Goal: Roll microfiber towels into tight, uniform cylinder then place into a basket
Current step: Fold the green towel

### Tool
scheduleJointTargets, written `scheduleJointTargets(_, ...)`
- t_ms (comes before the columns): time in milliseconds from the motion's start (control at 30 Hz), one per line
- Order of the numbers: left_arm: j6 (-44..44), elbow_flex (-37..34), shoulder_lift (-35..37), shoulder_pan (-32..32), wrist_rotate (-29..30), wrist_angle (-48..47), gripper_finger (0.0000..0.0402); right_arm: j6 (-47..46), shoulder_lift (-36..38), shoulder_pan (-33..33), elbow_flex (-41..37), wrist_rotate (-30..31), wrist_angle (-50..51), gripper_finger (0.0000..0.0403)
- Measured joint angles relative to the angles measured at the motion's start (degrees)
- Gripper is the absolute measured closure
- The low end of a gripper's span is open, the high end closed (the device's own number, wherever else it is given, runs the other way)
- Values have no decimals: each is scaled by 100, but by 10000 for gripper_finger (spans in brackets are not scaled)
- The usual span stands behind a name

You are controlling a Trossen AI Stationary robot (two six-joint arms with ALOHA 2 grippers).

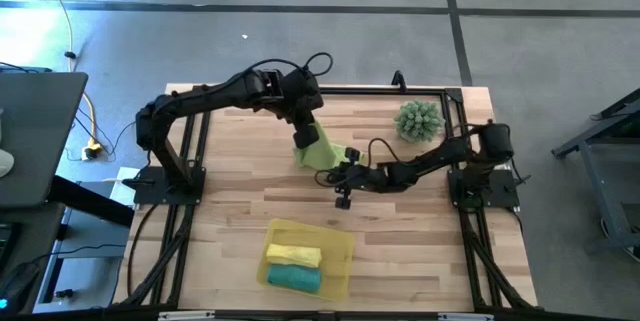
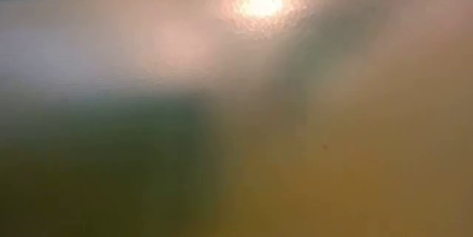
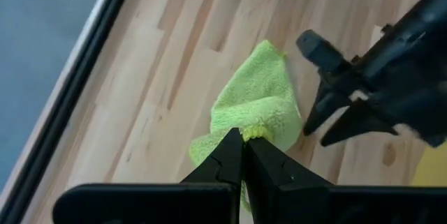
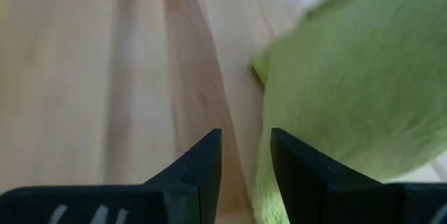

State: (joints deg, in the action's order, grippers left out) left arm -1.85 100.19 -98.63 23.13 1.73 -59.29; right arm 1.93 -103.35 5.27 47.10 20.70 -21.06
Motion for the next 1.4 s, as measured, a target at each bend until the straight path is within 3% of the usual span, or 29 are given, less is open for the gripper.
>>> scheduleJointTargets(233, -53, 6, 4, 8, -3, -445, 401, 500, -275, -339, -1, 786, 57, 286)
scheduleJointTargets(333, -91, 6, 4, -36, -353, -577, 401, 986, -275, -579, -1, 865, -93, 286)
scheduleJointTargets(433, -92, 6, 4, -88, -645, -566, 401, 1464, -280, -938, -1, 703, -345, 286)
scheduleJointTargets(633, -5, 6, 4, -101, -533, -608, 401, 1788, -387, -1714, -1, 215, -791, 286)
scheduleJointTargets(867, 103, 6, 4, 54, 297, -619, 401, 1419, -713, -2252, -1, -1059, -1321, 286)
scheduleJointTargets(1033, 208, -163, 13, 205, 409, -743, 401, 1308, -798, -2206, -1, -1516, -1136, 286)
scheduleJointTargets(1267, 304, -778, 9, 441, 410, -591, 401, 1231, -410, -1695, -1, -1375, -1088, 286)
scheduleJointTargets(1400, 407, -943, 7, 598, 406, -394, 401, 360, -282, -1217, 2, -1064, -1384, 286)
